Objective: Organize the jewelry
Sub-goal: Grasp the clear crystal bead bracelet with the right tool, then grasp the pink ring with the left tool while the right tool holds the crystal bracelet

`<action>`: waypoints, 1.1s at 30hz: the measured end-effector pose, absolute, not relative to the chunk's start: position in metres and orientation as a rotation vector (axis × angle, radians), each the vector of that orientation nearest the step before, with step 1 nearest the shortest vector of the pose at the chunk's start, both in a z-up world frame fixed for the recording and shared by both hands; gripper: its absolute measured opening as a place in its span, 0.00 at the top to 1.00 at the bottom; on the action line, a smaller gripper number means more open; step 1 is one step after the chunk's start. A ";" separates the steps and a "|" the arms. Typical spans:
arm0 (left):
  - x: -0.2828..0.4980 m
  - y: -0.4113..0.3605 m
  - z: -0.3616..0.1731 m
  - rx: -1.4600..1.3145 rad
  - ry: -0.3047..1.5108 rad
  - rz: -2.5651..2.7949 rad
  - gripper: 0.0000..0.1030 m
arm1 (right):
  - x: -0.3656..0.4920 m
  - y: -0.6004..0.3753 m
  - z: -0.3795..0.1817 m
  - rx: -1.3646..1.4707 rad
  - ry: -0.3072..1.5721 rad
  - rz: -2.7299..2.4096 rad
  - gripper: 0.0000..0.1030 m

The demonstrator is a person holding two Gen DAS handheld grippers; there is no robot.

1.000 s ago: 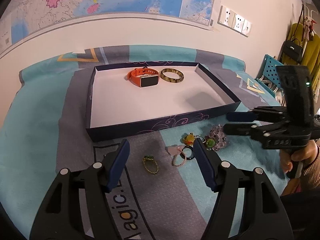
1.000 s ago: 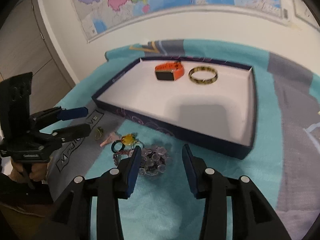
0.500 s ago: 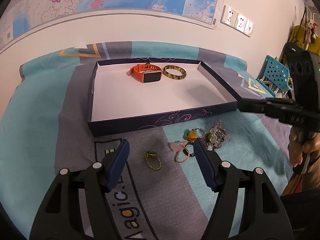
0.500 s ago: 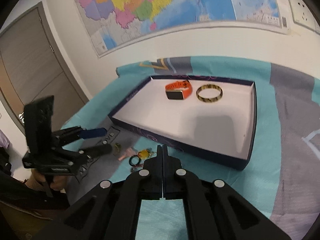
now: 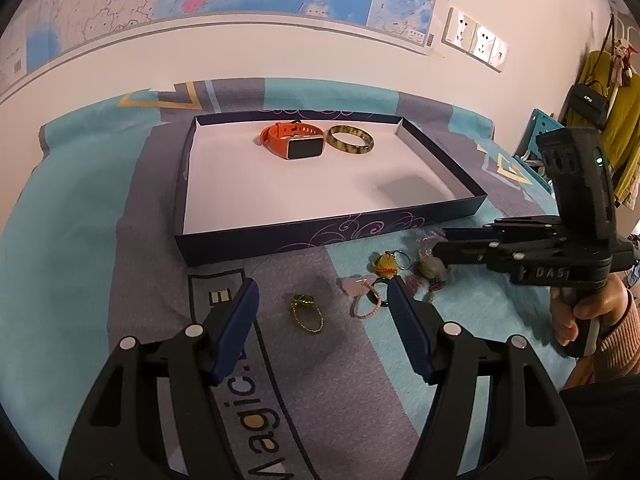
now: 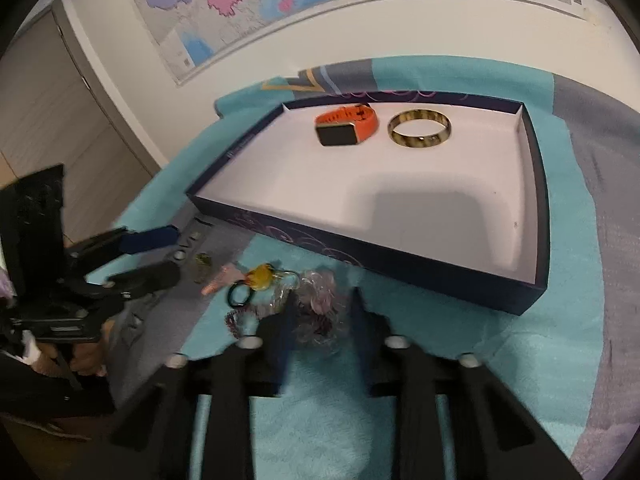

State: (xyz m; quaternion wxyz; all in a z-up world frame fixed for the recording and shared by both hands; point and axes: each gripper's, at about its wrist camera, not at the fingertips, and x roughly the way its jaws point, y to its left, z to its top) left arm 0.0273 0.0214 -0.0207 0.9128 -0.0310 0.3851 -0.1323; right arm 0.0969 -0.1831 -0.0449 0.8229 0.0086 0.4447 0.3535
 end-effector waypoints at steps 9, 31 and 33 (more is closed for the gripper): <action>0.028 0.023 -0.022 -0.070 0.796 -0.271 0.36 | 0.097 -0.188 -0.030 0.066 0.936 0.779 0.91; 0.027 0.025 -0.023 -0.077 0.796 -0.264 0.35 | 0.096 -0.187 -0.029 0.098 0.927 0.801 0.93; 0.026 0.026 -0.022 -0.077 0.793 -0.265 0.35 | 0.094 -0.195 -0.021 0.127 0.904 0.805 0.93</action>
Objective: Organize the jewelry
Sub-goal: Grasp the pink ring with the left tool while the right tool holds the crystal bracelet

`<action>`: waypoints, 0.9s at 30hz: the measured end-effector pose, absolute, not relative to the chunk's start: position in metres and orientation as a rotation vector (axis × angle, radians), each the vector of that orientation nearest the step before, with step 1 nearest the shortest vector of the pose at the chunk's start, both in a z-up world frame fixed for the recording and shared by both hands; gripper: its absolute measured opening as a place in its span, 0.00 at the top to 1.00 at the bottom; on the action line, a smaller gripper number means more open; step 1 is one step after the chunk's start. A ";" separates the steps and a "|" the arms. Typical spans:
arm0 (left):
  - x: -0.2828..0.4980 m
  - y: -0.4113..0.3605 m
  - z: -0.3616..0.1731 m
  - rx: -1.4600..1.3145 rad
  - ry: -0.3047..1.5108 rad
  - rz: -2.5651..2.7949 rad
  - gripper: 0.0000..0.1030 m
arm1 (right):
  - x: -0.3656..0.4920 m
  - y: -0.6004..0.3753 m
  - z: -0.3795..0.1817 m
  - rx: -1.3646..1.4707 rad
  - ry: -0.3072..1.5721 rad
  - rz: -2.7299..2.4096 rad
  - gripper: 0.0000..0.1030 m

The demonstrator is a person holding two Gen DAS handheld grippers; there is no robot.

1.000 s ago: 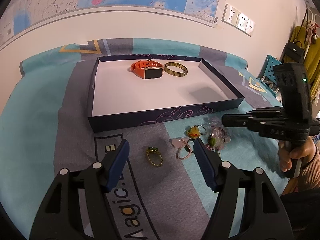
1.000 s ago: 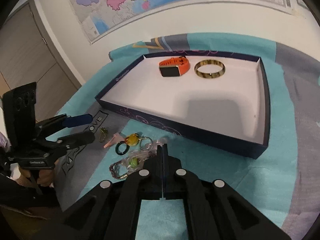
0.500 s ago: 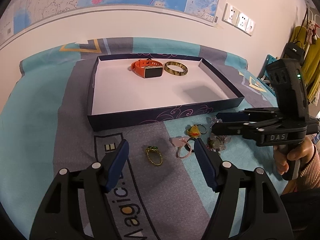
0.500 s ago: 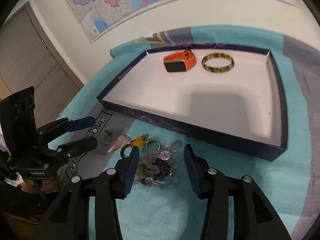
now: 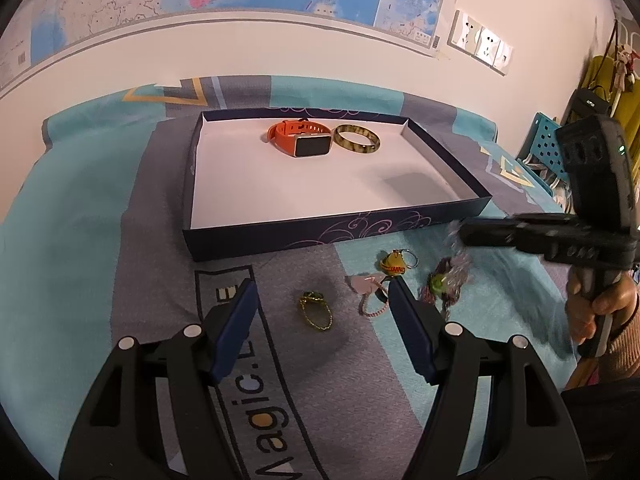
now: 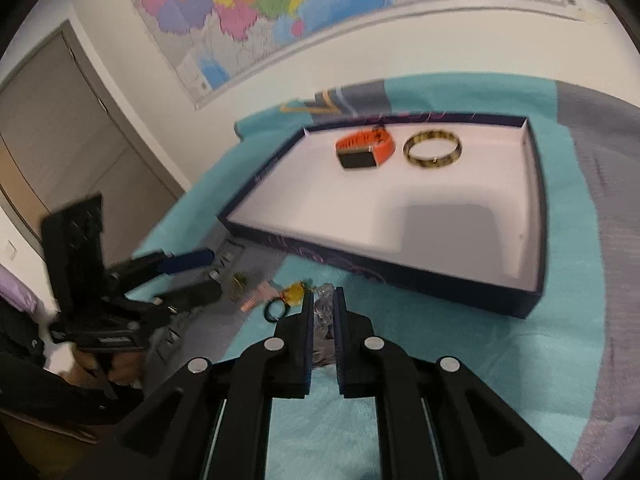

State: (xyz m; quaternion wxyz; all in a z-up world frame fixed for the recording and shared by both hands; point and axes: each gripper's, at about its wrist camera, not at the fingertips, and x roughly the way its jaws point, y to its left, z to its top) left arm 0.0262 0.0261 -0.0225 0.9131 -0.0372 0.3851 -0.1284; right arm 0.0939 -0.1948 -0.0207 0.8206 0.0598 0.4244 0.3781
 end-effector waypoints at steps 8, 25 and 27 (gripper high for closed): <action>0.022 0.022 -0.022 -0.051 0.788 -0.283 0.35 | 0.084 -0.213 0.011 0.140 0.803 0.783 0.93; 0.013 0.008 -0.024 0.007 0.788 -0.341 0.49 | 0.088 -0.224 -0.015 0.117 0.862 0.688 0.92; 0.012 0.001 -0.024 0.023 0.788 -0.372 0.54 | 0.089 -0.225 -0.018 0.121 0.869 0.680 0.92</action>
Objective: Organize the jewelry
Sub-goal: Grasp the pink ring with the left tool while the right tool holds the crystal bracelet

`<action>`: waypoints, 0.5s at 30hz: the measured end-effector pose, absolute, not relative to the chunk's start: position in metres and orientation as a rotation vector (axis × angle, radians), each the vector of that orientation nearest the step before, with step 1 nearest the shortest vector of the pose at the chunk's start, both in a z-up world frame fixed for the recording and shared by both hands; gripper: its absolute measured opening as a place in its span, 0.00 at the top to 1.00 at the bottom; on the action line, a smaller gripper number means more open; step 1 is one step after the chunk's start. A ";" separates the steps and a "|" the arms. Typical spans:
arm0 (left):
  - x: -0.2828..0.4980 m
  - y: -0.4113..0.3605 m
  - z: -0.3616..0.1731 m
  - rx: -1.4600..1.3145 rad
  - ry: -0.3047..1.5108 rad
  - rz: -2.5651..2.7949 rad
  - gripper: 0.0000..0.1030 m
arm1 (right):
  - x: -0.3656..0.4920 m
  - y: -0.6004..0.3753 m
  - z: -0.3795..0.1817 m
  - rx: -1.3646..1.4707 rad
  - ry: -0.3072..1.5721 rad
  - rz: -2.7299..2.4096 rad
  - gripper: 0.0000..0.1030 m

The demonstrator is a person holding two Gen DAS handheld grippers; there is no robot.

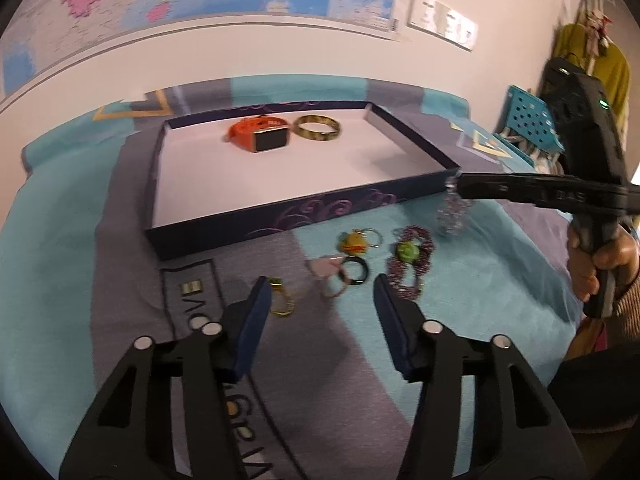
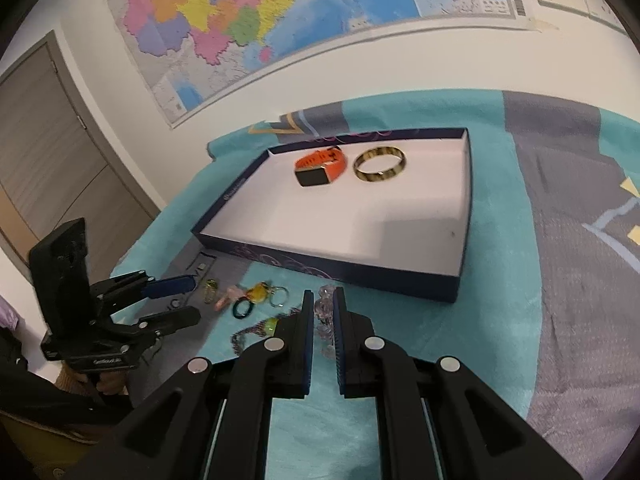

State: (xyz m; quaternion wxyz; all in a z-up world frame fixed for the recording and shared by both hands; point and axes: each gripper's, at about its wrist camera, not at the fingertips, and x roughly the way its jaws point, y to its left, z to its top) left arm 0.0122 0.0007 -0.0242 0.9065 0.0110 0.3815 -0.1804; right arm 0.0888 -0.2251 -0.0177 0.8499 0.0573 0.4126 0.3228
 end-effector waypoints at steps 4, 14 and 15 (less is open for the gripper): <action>0.017 -0.010 -0.028 0.050 0.803 -0.402 0.59 | 0.089 -0.225 -0.020 0.129 0.874 0.680 0.92; 0.041 -0.010 -0.041 0.041 0.879 -0.377 0.75 | 0.090 -0.232 -0.026 0.158 0.882 0.669 0.90; 0.041 -0.010 -0.041 0.039 0.879 -0.377 0.82 | 0.089 -0.232 -0.026 0.157 0.881 0.671 0.90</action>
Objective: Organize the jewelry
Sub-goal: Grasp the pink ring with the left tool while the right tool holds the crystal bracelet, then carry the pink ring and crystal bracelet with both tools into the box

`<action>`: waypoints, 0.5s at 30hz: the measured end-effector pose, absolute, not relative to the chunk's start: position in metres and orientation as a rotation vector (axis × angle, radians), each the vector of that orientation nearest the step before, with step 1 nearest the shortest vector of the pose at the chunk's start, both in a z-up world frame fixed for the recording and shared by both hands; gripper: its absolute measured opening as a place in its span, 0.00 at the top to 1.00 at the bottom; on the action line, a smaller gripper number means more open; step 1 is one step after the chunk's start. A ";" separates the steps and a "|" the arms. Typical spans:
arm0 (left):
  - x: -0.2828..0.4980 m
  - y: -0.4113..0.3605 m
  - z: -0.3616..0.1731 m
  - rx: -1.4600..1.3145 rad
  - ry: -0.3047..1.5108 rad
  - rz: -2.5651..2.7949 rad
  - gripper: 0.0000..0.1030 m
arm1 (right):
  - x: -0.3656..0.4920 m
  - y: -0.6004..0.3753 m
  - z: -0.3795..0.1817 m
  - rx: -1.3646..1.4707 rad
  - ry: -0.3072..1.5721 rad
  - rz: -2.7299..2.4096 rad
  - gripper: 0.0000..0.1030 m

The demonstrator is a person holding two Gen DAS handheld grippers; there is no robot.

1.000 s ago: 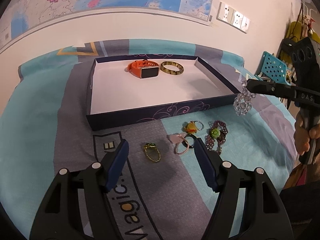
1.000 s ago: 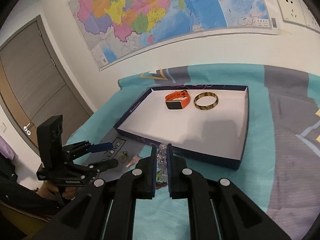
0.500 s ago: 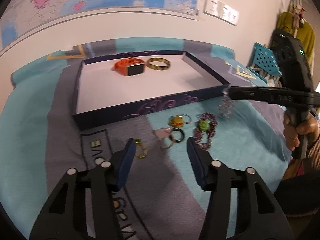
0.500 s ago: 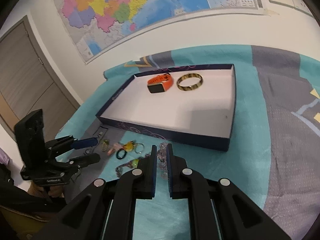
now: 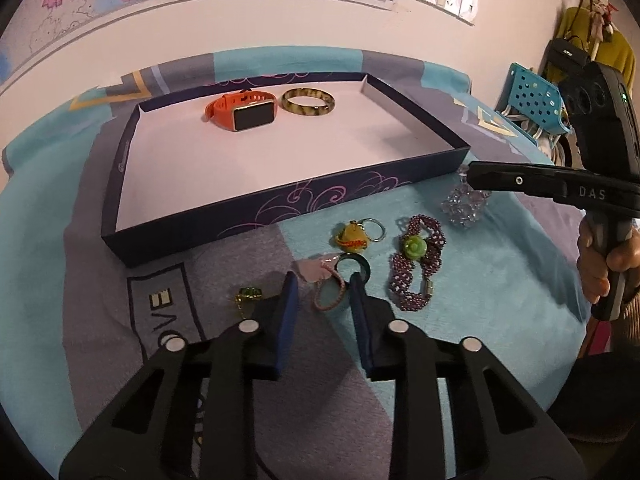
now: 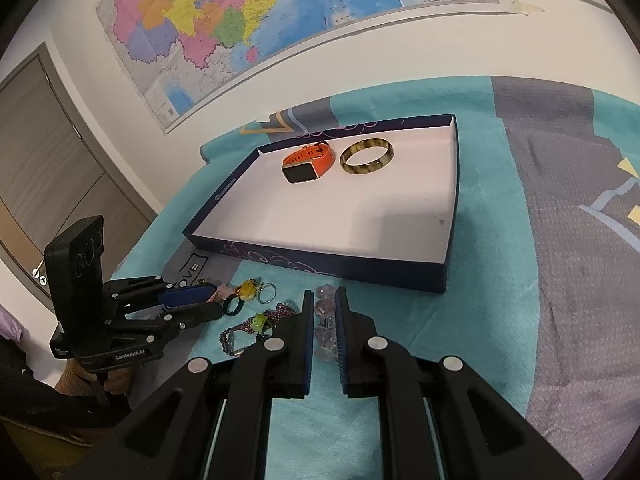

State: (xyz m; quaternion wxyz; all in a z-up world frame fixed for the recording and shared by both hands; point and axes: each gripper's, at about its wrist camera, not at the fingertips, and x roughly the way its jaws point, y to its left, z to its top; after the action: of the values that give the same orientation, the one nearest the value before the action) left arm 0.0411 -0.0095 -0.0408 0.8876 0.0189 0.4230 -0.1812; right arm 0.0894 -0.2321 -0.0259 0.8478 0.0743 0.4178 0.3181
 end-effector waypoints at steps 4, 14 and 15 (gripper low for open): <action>0.043 -0.007 -0.041 0.027 0.884 -0.372 0.90 | 0.088 -0.232 -0.025 0.153 0.875 0.676 0.92; 0.040 0.000 -0.032 -0.009 0.861 -0.369 0.97 | 0.084 -0.235 -0.013 0.165 0.844 0.696 0.92; 0.040 0.001 -0.031 -0.013 0.858 -0.370 0.97 | 0.084 -0.234 -0.012 0.162 0.842 0.697 0.92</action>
State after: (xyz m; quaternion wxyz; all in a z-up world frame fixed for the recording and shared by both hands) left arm 0.0398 0.0008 -0.0306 0.8928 -0.0061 0.4137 -0.1783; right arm 0.0836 -0.2345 -0.0122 0.8513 0.0770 0.3997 0.3310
